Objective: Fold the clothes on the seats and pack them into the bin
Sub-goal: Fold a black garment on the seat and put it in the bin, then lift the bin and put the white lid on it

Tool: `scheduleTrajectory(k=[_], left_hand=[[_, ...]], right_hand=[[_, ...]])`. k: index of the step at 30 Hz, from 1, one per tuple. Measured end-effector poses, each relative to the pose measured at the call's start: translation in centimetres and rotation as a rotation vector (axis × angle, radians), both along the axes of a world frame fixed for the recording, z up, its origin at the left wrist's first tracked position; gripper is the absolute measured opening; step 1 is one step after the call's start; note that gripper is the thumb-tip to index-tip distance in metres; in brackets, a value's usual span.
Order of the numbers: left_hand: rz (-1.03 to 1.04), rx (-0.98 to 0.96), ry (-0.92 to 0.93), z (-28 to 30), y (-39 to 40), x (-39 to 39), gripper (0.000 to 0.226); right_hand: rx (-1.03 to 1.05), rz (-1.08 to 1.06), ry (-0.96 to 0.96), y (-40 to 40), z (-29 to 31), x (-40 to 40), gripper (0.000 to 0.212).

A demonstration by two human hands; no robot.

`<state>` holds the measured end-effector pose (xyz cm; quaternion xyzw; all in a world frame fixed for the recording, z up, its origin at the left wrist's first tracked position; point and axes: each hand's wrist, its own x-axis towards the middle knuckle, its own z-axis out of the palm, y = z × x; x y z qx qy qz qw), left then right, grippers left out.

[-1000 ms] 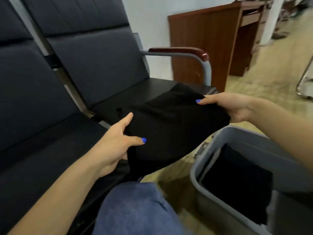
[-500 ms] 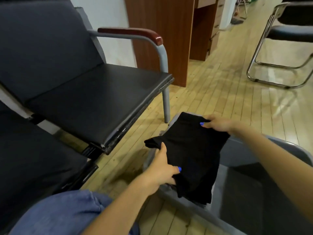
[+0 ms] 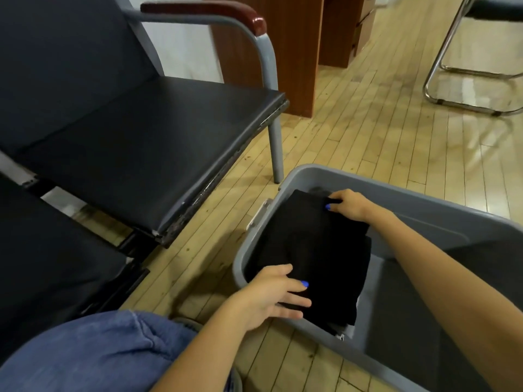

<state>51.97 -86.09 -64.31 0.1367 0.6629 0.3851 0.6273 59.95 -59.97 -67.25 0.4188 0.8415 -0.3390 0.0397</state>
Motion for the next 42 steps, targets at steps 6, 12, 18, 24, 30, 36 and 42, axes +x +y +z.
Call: scheduleTrajectory(k=[6, 12, 18, 24, 30, 36, 42], left_hand=[[-0.008, -0.084, 0.179, 0.2, -0.2, -1.1, 0.032], [0.088, -0.185, 0.944, -0.9, -0.3, -3.0, 0.027], [0.280, -0.162, 0.525, -1.9, 0.9, -4.0, 0.053], [0.384, -0.196, 0.471, -3.0, 0.8, -4.7, 0.043], [0.229, -0.352, 0.361, -3.2, -0.9, -3.6, 0.073], [-0.358, -0.717, 0.068, -1.9, -3.9, -1.6, 0.088], [-0.308, -0.608, 0.348, -0.7, -3.7, -1.2, 0.098]], right_hand=[[0.045, -0.044, -0.081, -0.3, -0.3, 1.1, 0.055], [0.093, -0.220, 0.015, -6.7, -0.8, 6.0, 0.068], [0.207, -0.286, -0.201, -13.8, -3.4, 14.7, 0.072], [0.321, -0.710, -0.413, -15.5, -3.5, 23.3, 0.079], [0.324, -0.830, -0.458, -17.5, -4.2, 26.1, 0.089], [0.245, -1.053, -0.450, -14.2, -2.0, 28.4, 0.078], [0.130, -1.029, -0.346, -8.0, -0.4, 29.5, 0.047]])
